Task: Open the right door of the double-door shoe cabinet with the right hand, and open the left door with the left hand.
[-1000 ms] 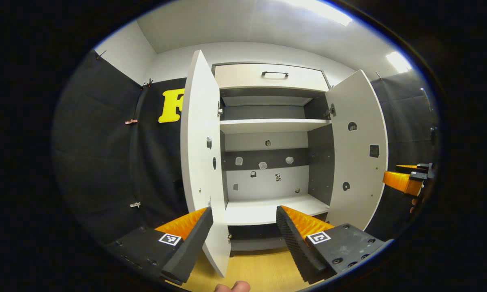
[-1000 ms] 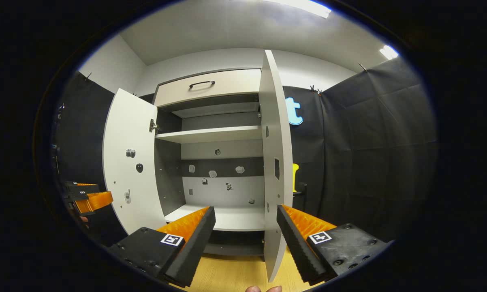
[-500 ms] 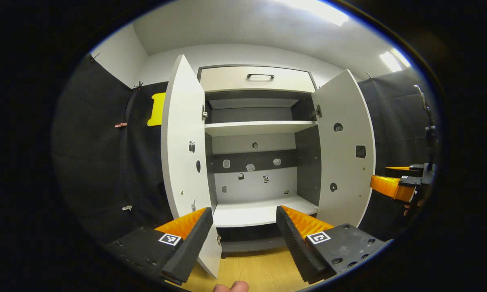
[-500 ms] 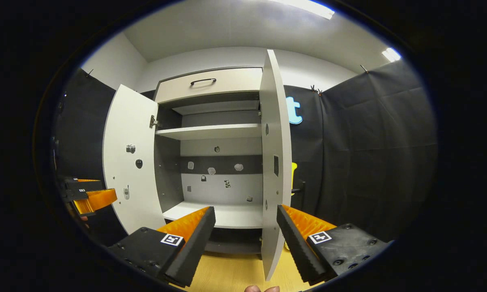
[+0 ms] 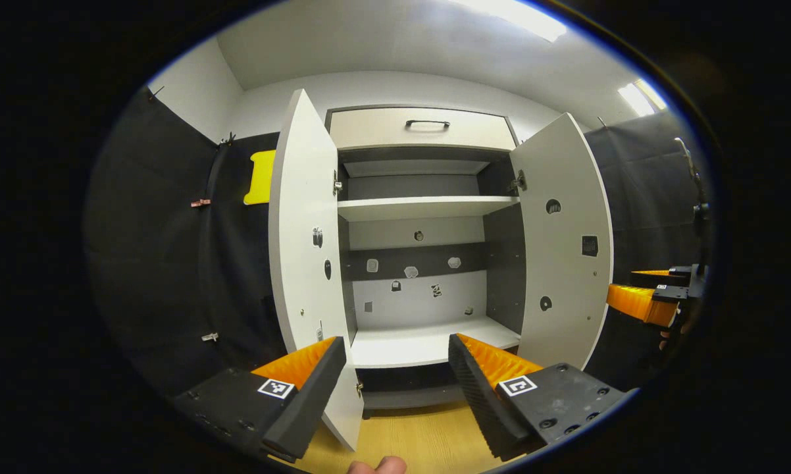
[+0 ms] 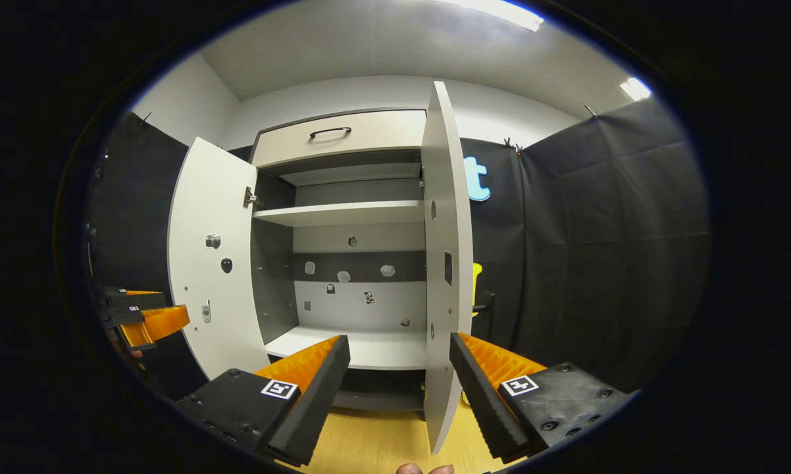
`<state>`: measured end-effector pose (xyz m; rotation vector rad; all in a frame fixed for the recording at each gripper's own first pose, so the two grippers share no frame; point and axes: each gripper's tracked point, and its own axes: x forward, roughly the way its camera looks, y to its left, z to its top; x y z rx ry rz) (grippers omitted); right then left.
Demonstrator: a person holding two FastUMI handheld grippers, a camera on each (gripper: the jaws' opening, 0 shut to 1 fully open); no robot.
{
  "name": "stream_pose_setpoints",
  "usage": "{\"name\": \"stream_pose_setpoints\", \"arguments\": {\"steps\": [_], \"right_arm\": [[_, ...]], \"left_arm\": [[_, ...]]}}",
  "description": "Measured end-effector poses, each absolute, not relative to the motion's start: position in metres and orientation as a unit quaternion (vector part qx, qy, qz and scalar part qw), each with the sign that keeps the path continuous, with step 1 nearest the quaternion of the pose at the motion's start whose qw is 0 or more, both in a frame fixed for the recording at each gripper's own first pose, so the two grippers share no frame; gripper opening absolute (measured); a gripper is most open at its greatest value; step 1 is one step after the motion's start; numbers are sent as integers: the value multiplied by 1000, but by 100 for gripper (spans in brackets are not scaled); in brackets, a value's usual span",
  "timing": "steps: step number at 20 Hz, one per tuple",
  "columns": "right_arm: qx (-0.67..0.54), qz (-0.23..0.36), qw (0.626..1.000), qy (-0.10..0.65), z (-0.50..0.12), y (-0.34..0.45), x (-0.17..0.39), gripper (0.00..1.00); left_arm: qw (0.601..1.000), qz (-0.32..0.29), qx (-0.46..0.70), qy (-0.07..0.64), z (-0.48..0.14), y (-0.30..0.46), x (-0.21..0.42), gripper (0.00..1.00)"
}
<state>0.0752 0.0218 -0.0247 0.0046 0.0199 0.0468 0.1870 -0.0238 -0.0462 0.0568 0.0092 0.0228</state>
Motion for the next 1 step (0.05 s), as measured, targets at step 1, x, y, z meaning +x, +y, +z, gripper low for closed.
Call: {"name": "stream_pose_setpoints", "arguments": {"steps": [1], "right_arm": [[1,24,1000,9,-24,22,75,96]], "left_arm": [[1000,11,28,5,-46,-24,187,96]]}}
